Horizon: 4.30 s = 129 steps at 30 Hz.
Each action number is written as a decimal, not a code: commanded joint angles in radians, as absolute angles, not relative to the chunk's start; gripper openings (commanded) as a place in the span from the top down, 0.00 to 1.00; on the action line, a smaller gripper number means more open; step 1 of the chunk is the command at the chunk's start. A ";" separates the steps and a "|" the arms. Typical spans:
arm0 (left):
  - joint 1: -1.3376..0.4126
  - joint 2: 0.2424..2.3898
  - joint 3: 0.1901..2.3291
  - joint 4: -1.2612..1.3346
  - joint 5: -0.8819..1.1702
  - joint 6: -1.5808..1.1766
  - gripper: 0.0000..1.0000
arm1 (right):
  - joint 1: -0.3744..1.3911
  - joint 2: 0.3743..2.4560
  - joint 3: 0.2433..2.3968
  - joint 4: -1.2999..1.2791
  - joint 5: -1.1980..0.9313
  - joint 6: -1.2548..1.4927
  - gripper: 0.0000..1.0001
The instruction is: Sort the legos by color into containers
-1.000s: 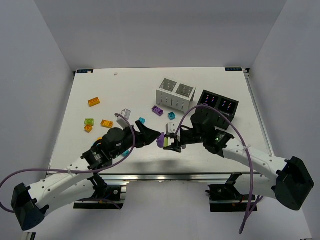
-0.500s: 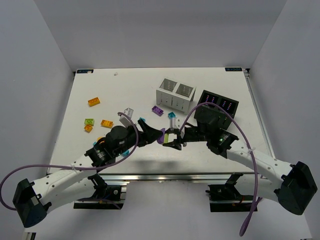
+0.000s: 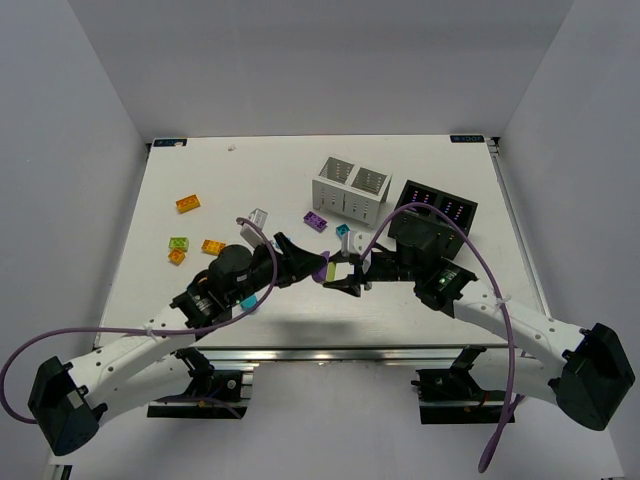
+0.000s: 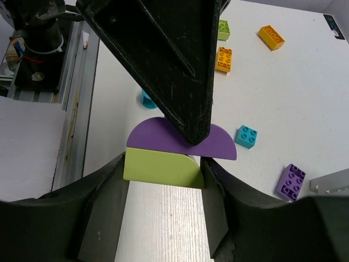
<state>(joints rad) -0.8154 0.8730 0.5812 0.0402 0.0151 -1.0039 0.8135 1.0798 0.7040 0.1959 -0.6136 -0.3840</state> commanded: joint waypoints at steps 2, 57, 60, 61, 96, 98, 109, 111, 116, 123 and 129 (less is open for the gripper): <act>-0.793 0.880 0.607 0.055 0.071 -1.014 0.37 | 0.813 1.074 0.696 0.294 -0.604 -0.365 1.00; -0.710 1.916 1.578 0.193 0.391 -0.559 0.99 | -0.049 0.993 0.930 -0.330 -0.650 -0.678 1.00; -0.744 2.018 1.675 0.250 0.373 -0.522 1.00 | -0.112 0.979 0.922 -0.351 -0.660 -0.690 1.00; -0.752 2.041 1.693 0.282 0.368 -0.515 1.00 | -0.127 0.977 0.920 -0.356 -0.663 -0.692 1.00; -0.842 2.339 1.990 0.313 0.140 -0.313 0.42 | -0.219 1.002 0.877 -0.374 -0.638 -0.709 1.00; -0.844 2.321 1.994 0.308 0.137 -0.314 0.40 | -0.221 1.020 0.884 -0.379 -0.637 -0.712 1.00; -0.842 2.067 1.771 0.253 0.016 -0.327 0.80 | -0.219 1.219 1.066 -0.449 -0.559 -0.599 1.00; -0.844 1.952 1.689 0.241 -0.018 -0.330 0.87 | -0.219 1.276 1.103 -0.448 -0.516 -0.511 1.00; -0.844 1.667 1.363 0.236 -0.101 -0.379 0.76 | -0.218 1.368 1.218 -0.512 -0.466 -0.362 1.00; -0.842 1.325 1.044 0.126 -0.236 -0.429 0.58 | -0.212 1.413 1.279 -0.601 -0.497 -0.308 0.91; -0.842 1.099 0.846 0.014 -0.377 -0.517 0.42 | -0.192 1.457 1.282 -0.607 -0.468 -0.298 0.89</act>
<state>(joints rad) -0.8410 1.1809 0.9051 0.0982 -0.2653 -0.4595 -0.2031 1.4353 1.2385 -0.5846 -0.4854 -0.3237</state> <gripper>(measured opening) 0.568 0.563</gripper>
